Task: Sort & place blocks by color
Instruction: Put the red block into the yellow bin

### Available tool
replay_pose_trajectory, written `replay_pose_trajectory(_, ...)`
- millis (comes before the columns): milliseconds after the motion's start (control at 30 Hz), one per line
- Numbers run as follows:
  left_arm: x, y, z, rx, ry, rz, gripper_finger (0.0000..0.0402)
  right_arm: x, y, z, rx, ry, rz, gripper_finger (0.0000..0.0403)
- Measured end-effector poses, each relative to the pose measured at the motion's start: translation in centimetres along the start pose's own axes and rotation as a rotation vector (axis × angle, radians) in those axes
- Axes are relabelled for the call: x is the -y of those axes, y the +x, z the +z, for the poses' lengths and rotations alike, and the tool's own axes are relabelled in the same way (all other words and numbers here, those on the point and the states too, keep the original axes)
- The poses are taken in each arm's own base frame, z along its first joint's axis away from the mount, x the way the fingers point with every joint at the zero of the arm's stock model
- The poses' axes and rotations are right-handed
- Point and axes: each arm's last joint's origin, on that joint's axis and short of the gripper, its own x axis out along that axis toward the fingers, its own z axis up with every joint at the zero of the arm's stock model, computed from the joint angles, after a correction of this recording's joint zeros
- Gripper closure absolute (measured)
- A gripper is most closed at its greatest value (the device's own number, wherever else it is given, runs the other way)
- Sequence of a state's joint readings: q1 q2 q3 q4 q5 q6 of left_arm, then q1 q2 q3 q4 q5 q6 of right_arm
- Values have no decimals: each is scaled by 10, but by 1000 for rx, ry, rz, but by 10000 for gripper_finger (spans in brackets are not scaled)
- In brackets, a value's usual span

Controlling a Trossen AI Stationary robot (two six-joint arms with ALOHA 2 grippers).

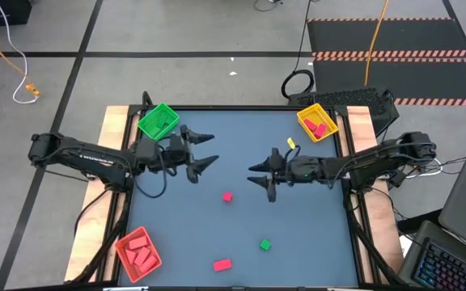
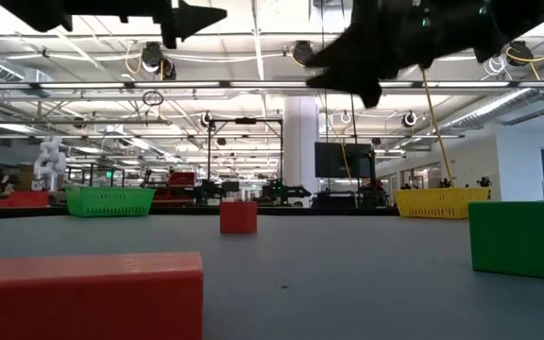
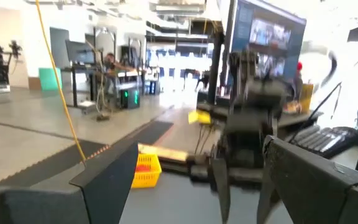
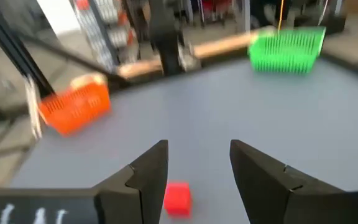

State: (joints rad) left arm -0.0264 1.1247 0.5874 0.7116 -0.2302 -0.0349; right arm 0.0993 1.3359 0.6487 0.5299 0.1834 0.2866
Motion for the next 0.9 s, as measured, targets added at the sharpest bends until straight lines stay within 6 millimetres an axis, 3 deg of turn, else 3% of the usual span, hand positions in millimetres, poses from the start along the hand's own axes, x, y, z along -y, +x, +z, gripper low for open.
replay_pose_trajectory(167, -2, -8, 5, 19, 4, -1, 55, 3, 26, -30, -142, -16, -38, 211)
replay_pose_trajectory(400, -2, -10, 3, -21, 11, 0, 55, -4, 74, -49, -222, -22, -53, 114)
replay_pose_trajectory(533, -2, -10, 3, -25, 12, 0, 55, -10, 90, -63, -270, -42, -48, 74)
replay_pose_trajectory(900, -2, -10, 3, -27, 9, -1, 55, -29, 110, -87, -270, -70, -26, 73)
